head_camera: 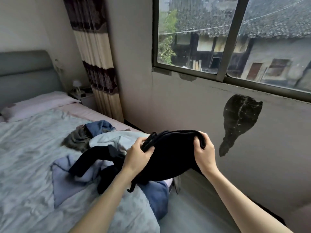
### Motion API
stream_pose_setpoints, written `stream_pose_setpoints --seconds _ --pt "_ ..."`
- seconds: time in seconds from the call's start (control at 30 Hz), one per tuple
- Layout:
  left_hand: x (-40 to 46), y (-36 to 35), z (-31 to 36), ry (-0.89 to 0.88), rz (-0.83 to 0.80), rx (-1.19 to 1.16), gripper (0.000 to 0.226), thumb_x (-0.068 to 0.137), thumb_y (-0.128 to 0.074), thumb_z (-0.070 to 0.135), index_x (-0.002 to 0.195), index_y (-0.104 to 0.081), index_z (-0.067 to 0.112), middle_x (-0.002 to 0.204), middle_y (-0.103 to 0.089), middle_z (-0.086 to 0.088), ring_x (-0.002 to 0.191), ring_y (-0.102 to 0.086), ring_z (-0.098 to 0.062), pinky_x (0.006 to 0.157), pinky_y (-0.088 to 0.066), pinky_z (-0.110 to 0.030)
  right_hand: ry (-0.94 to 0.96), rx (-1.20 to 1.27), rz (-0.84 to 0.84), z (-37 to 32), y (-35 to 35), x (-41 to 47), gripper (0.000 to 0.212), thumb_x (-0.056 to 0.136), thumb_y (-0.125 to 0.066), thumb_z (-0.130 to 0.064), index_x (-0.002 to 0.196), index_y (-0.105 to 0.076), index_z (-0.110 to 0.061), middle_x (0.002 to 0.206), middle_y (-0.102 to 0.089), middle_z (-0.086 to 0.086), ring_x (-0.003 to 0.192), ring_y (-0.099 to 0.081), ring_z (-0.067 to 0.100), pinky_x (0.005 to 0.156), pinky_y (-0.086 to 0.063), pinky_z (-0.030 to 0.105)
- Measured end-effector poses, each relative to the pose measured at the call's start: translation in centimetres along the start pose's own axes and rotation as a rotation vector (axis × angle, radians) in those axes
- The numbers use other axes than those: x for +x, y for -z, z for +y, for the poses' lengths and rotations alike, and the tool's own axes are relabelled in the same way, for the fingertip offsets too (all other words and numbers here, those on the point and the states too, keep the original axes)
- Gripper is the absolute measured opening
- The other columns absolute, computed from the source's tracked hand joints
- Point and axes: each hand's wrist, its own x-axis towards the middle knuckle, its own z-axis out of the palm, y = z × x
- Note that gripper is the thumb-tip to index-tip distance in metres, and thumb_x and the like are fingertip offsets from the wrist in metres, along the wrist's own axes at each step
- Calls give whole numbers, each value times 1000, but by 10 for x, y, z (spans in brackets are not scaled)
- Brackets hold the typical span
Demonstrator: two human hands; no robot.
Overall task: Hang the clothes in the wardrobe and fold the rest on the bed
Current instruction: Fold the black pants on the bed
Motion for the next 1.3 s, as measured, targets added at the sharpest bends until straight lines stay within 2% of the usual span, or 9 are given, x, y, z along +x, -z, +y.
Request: stream_pose_setpoints --seconds 0.13,0.27,0.37,0.57,0.67,0.77,0.87,1.03,1.3 --pt "-93 -35 5 131 -249 84 22 84 -63 30 106 -62 28 90 -66 12 93 -62 -13 69 -40 -18 -169 -43 -32 21 69 -78 16 91 -52 -4 89 -59 -18 81 -62 -9 83 -57 13 74 -37 17" --pt "-161 -59 9 164 -543 222 6 83 -60 37 84 -55 33 87 -65 8 88 -62 -15 67 -41 -23 -331 -100 -35 41 123 -144 13 90 -52 -8 88 -62 -15 82 -65 -1 85 -59 20 76 -41 29" --pt "-189 -66 11 144 -555 276 12 86 -58 36 81 -47 32 84 -60 7 87 -58 -17 65 -39 -26 -379 -109 -21 44 145 -175 13 90 -52 -9 86 -62 -16 79 -64 -6 83 -59 19 75 -40 28" --pt "-233 -53 19 110 -445 289 20 87 -54 27 107 -55 26 103 -66 -2 99 -59 -27 84 -47 -37 -395 -154 -32 22 171 -225 12 91 -50 -13 90 -61 -17 79 -62 -13 79 -56 9 69 -37 19" --pt "-260 -41 15 115 -411 282 27 86 -55 28 113 -55 30 105 -66 1 100 -59 -25 83 -46 -34 -386 -178 -37 9 175 -254 13 91 -50 -12 87 -59 -20 78 -61 -13 78 -55 9 63 -36 10" --pt "-303 -29 0 128 -444 266 32 85 -55 27 117 -54 32 101 -67 5 97 -60 -19 77 -44 -29 -412 -238 -84 1 183 -298 14 91 -48 -13 88 -59 -22 79 -62 -12 82 -55 12 66 -37 18" --pt "-357 -18 -26 164 -530 294 37 85 -55 28 121 -54 34 104 -67 7 98 -60 -17 77 -43 -27 -454 -330 -146 -4 191 -357 17 91 -47 -17 80 -55 -26 75 -61 -10 75 -56 9 52 -40 10" --pt "-449 5 -58 239 -700 357 31 82 -54 25 110 -61 34 96 -69 6 93 -63 -17 82 -50 -33 -592 -549 -307 -10 207 -457 17 92 -46 -25 93 -59 -15 87 -64 2 85 -56 23 72 -46 34" --pt "-467 -1 -4 67 -678 292 30 82 -57 27 111 -62 30 100 -68 4 96 -61 -18 84 -48 -33 -541 -555 -14 -53 253 -474 12 90 -45 -27 81 -51 -21 68 -57 1 71 -54 27 59 -37 32"
